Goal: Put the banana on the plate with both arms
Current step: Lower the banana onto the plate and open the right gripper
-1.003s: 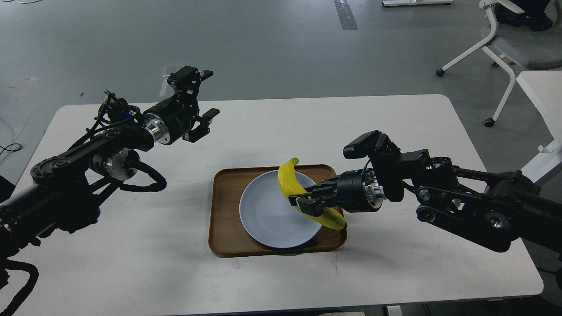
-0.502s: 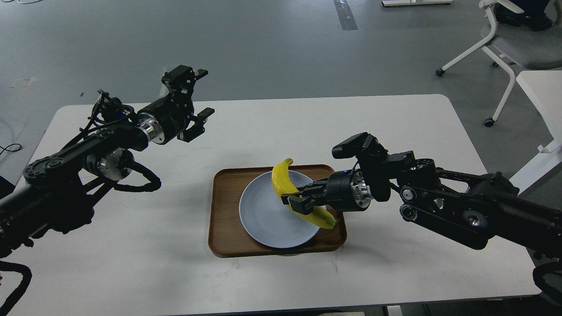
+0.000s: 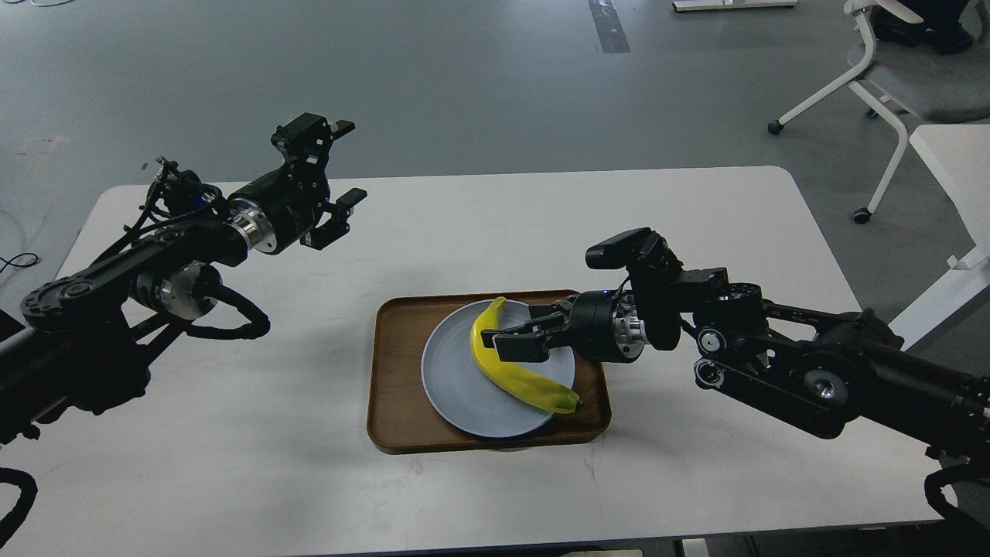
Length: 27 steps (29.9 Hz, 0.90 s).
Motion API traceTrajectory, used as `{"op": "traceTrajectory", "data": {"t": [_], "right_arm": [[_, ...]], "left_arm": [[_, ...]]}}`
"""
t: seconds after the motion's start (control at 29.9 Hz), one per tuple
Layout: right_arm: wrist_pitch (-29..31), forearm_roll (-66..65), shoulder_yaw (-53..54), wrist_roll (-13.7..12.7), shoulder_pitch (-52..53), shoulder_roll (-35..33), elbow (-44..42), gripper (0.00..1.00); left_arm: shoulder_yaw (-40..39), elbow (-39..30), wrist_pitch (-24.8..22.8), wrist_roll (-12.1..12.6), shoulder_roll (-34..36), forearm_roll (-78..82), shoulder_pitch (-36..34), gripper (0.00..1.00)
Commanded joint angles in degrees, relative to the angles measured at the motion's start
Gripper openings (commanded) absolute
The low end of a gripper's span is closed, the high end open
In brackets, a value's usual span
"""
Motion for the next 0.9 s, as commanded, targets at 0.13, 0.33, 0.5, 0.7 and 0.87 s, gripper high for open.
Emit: {"op": "traceTrajectory", "data": {"t": [0.13, 0.33, 0.5, 0.7, 0.87], "right_arm": [[-12.7, 22.4, 11.0, 0.0, -0.4, 0.1, -7.7, 1.00], [-17.2, 51.8, 13.8, 0.0, 0.1, -1.1, -10.8, 1.00], [-16.2, 63.7, 20.7, -1.0, -2.2, -2.5, -10.8, 1.00], [-12.8, 69.5, 30.6, -7.1, -5.2, -0.4, -10.2, 1.00], [-12.9, 69.4, 30.6, -7.0, -6.6, 0.8, -10.1, 1.00]], "left_arm": [[-0.6, -0.8, 0.0, 0.1, -0.2, -0.1, -0.1, 0.98], [-3.9, -1.8, -0.7, 0.0, -0.8, -2.2, 1.9, 0.98], [-10.5, -5.4, -0.7, 0.1, -1.1, -4.3, 6.0, 0.98], [-14.3, -6.2, -0.8, 0.1, -1.1, -5.9, 9.1, 0.98], [-17.1, -9.1, -1.2, 0.1, -1.0, -6.2, 11.7, 0.98]]}}
